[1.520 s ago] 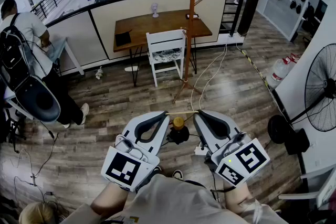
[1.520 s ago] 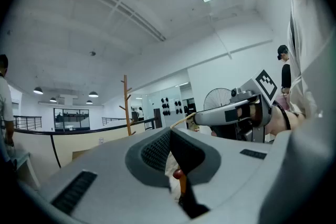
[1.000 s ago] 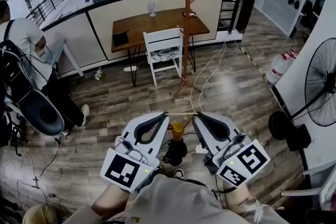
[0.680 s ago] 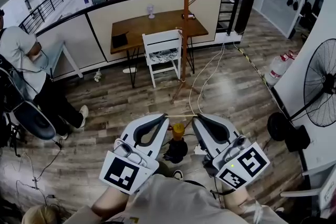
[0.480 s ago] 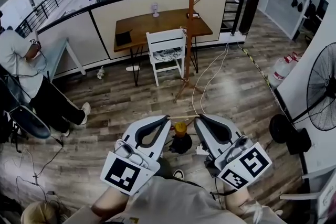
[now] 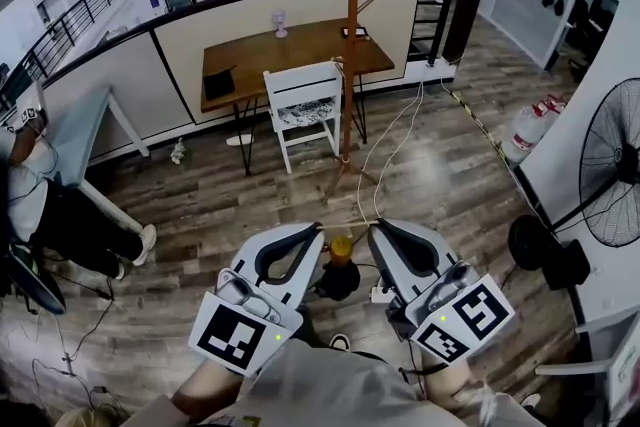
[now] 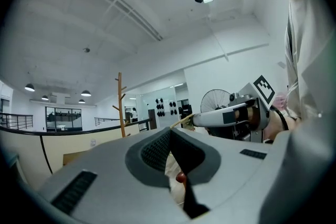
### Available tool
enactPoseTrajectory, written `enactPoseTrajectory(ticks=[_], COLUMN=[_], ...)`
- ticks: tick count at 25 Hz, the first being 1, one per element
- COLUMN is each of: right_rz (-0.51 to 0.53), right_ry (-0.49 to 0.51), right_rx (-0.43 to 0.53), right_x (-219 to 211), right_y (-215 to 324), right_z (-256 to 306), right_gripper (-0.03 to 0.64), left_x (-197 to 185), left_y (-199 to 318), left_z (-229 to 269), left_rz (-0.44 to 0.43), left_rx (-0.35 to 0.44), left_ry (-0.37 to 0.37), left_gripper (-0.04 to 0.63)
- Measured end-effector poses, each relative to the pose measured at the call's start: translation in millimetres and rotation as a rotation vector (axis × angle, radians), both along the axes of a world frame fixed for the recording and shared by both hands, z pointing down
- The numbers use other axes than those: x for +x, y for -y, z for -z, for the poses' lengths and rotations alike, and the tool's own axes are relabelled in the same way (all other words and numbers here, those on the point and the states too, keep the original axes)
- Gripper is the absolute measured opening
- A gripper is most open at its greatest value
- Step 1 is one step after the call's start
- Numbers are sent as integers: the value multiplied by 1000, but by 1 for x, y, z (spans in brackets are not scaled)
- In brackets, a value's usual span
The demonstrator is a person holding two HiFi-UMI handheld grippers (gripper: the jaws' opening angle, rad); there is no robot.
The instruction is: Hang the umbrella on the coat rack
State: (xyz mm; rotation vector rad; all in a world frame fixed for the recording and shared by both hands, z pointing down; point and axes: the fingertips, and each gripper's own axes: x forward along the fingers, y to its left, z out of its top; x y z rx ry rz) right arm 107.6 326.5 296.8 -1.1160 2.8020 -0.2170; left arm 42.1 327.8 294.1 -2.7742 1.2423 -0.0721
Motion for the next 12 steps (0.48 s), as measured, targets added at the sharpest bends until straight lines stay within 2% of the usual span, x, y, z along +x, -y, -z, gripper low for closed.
enactPoseTrajectory(ticks=[6,10,12], right_rz=[-8,-30,-30], right_ry=[-15,28,19], right_rx=[-20,-27,-23], right_x=[-20,-33,-42], right_y=[47,87,110], right_z=[-6,-4,-2], right_gripper=[12,12,12], left_x=[-19,-32,-42], left_y=[50,87,111], left_z=[-8,-5,-4], left_rz=[-19,-62,-66], left_rx=[-25,-18,-18], left_ry=[-7,-11,-10], left_gripper=[0,0,0])
